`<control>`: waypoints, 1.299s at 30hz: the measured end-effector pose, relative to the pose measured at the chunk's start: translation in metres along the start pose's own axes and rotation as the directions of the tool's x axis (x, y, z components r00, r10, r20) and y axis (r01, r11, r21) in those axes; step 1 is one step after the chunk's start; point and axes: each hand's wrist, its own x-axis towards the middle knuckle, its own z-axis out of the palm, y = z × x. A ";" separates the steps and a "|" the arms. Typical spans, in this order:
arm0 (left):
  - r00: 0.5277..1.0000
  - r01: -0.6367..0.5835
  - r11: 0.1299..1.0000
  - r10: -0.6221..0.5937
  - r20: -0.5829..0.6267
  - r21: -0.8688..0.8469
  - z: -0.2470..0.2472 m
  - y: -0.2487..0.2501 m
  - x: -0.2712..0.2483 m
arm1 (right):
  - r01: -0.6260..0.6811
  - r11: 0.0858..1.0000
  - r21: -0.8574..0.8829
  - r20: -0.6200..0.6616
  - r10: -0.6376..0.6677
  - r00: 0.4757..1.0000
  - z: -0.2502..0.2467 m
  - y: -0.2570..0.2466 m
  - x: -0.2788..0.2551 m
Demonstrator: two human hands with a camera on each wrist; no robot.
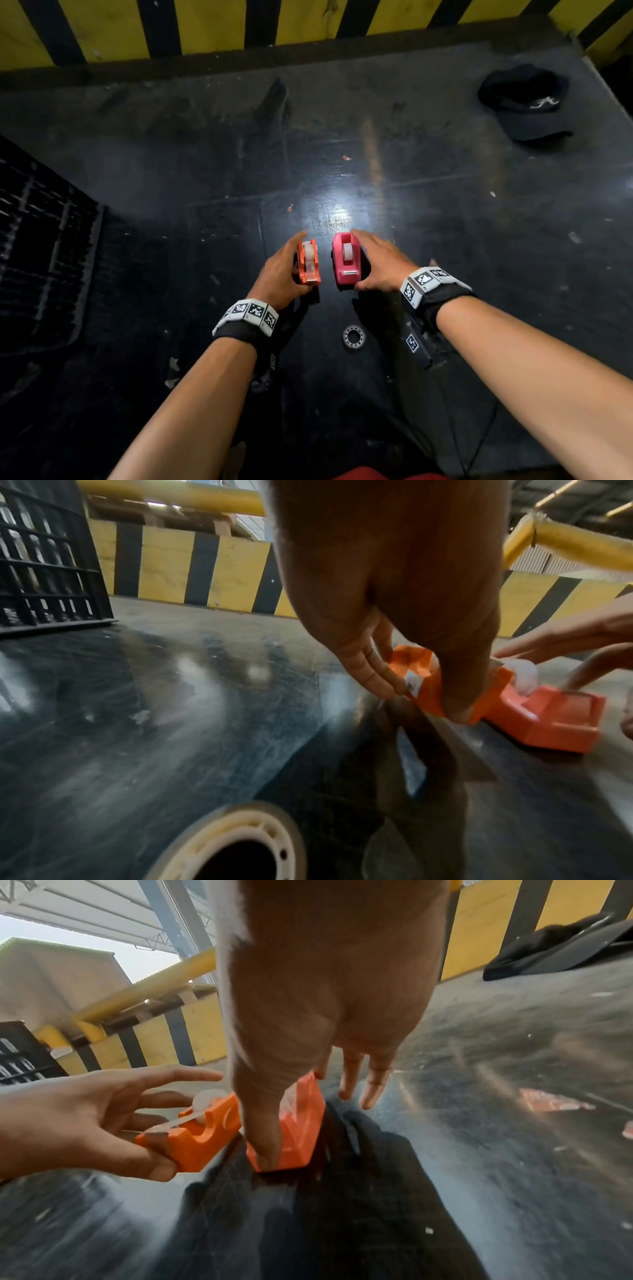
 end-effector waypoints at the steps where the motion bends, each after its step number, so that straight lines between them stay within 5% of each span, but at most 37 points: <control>1: 1.000 0.009 1.000 -0.009 0.009 0.000 0.002 -0.002 0.001 | 0.000 1.000 0.010 -0.009 0.000 1.000 0.004 0.000 0.003; 10: 0.996 0.068 0.977 -0.079 0.046 0.204 0.004 -0.005 0.002 | 0.007 0.988 0.155 -0.086 0.006 0.996 0.009 0.009 0.007; 15: 0.992 -0.077 0.965 0.098 -0.074 0.250 -0.002 0.025 0.010 | 0.065 0.986 0.154 -0.111 -0.048 0.993 -0.001 0.001 -0.001; 23: 0.990 -0.133 0.895 0.137 0.023 0.425 0.004 0.064 0.022 | 0.102 0.989 0.106 -0.101 -0.091 0.991 -0.007 -0.017 -0.016; 35: 0.993 -0.104 0.989 0.110 -0.052 0.106 -0.020 0.074 0.004 | -0.004 0.999 0.051 -0.071 0.007 0.997 0.008 -0.002 0.003; 39: 0.997 -0.050 0.992 0.056 -0.049 0.118 -0.026 0.071 -0.003 | 0.071 0.984 0.162 -0.232 -0.032 0.972 0.005 -0.011 -0.005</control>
